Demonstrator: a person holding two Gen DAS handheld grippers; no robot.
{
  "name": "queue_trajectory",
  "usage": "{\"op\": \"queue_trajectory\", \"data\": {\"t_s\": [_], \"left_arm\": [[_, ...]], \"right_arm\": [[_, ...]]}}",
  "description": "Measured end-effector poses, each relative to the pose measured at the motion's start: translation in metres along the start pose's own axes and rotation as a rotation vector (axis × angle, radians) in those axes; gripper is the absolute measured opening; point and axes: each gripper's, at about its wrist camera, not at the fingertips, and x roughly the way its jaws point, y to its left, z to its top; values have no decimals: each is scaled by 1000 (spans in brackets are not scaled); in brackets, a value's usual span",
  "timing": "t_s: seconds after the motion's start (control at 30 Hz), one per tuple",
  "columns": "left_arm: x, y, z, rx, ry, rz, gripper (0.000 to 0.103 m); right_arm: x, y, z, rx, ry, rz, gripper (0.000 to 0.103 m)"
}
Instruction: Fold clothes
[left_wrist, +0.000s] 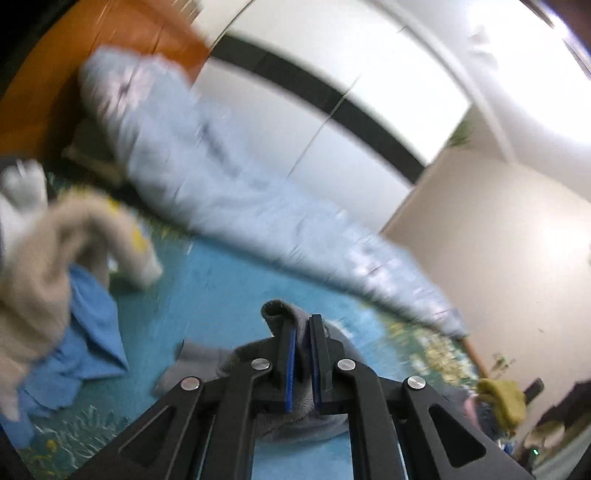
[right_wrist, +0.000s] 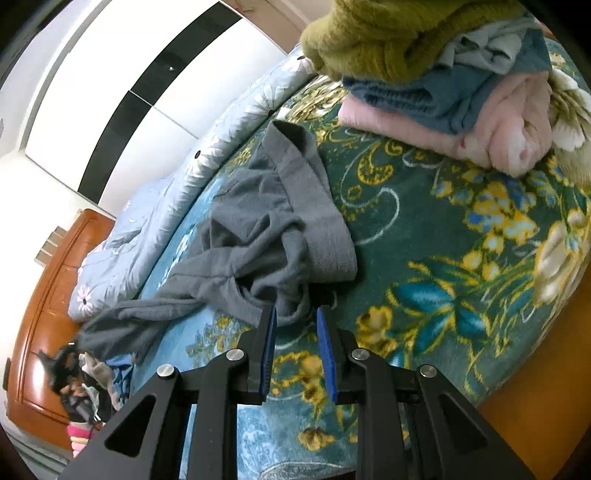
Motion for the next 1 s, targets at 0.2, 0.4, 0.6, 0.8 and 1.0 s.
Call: {"op": "queue_trajectory", "data": {"t_s": [0.2,0.4,0.6,0.8,1.0], "left_arm": [[-34,29,-50,16,72,130,3],[-42,71,-111,-158,159,182,2],[-54,62,-135,-111,228,148,3],[-51,74,-175,-136,343,180,3],[-72,73,-154,-127,277,113,4]], "right_arm": [[9,-16,-10,52,15,52,23],[20,-7,-13,29,47,88,23],[21,-5,-18,27,53,102,23],[29,-2,-20,36,76,105,23],[38,19,-16,-2,93,92,23]]}}
